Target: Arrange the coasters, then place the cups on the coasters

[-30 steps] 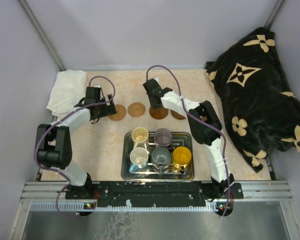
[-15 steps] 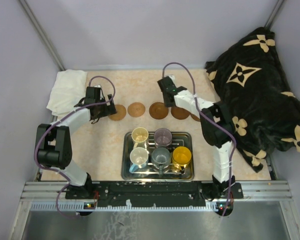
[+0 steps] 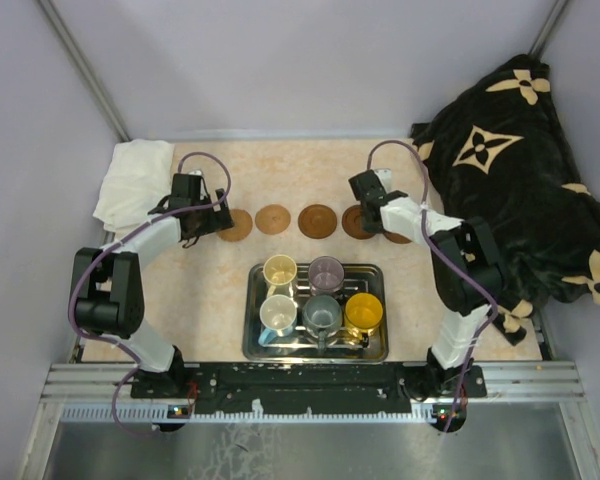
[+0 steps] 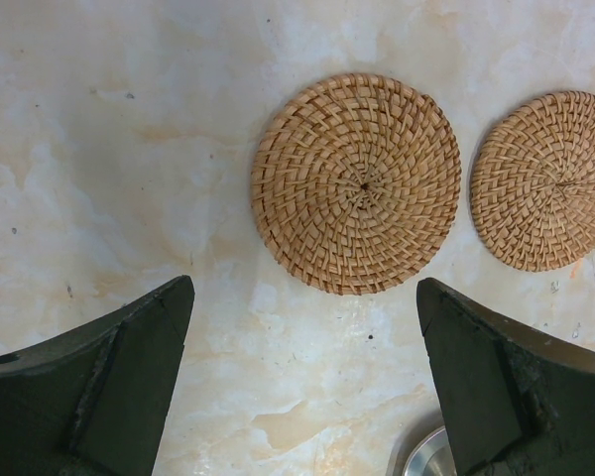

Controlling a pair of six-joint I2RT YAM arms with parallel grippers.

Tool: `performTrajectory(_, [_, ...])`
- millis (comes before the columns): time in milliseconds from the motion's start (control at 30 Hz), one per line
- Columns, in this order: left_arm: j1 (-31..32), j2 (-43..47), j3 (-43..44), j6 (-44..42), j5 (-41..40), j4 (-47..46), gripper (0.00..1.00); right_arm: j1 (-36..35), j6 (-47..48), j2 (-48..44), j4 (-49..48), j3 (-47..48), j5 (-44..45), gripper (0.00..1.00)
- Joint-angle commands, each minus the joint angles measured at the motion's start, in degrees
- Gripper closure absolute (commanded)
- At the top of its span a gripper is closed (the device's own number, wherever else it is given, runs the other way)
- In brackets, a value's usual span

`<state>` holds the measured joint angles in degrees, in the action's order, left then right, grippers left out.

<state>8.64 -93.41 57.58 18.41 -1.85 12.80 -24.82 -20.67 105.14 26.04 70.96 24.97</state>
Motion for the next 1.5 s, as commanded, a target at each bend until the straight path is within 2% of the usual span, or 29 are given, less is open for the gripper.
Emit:
performTrajectory(0, [0.3, 1.1, -0.3, 0.4, 1.1, -1.4, 0.01, 1.8, -2.7, -6.3, -1.4, -2.4, 4.4, 0.59])
performTrajectory(100, [0.3, 1.1, -0.4, 0.5, 1.2, -1.4, 0.01, 3.4, -3.3, -8.3, -0.9, -4.2, 5.0, 0.54])
performTrajectory(400, [0.3, 0.7, 0.0, 0.3, 1.4, -1.4, 0.01, 5.6, -4.4, -13.8, -0.2, -9.4, 2.6, 0.55])
performTrajectory(933, [0.4, -0.4, 0.6, 0.4, 1.4, -1.1, 0.01, 5.6, -7.2, -13.8, -1.4, -15.2, -3.6, 0.55])
performTrajectory(1200, [0.4, -0.3, 0.4, 0.3, 1.2, -1.1, 0.01, 5.6, -8.5, -11.2, -2.2, -14.6, -5.1, 0.37])
performTrajectory(1467, [0.4, -0.4, 0.3, 0.4, 1.0, -1.1, 0.01, 5.6, -10.7, -6.9, -1.7, -13.7, -3.1, 0.37])
